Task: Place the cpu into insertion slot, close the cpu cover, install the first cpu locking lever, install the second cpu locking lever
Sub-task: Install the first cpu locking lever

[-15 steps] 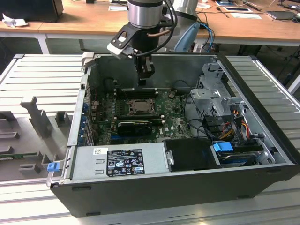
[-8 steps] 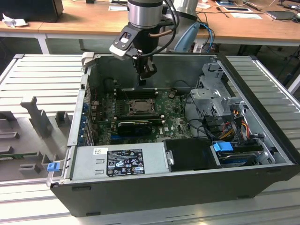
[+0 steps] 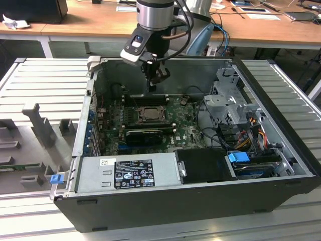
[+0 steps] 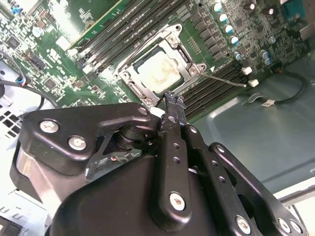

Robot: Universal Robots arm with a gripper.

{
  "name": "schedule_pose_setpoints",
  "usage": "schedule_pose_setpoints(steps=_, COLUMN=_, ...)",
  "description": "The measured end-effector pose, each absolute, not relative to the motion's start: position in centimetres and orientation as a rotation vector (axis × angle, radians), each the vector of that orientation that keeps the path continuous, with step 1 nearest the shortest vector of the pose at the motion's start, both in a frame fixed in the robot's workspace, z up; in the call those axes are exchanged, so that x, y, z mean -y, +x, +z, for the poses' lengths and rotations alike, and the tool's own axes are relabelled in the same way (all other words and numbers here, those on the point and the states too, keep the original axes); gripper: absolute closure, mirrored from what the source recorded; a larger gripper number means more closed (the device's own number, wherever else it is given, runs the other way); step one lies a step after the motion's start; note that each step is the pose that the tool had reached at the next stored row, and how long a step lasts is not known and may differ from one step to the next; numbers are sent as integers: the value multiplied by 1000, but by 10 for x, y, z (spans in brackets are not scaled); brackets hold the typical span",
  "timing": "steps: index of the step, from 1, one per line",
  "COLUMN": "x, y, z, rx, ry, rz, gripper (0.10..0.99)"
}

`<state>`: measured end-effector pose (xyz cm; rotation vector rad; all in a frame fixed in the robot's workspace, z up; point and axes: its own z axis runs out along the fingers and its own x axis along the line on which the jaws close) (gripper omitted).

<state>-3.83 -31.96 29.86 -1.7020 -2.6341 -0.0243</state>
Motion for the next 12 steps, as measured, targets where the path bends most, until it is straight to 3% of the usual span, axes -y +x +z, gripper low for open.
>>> schedule_pose_setpoints(steps=12, x=320, y=-38, z=299, rx=2763, ry=-1482, rz=-24, gripper=980)
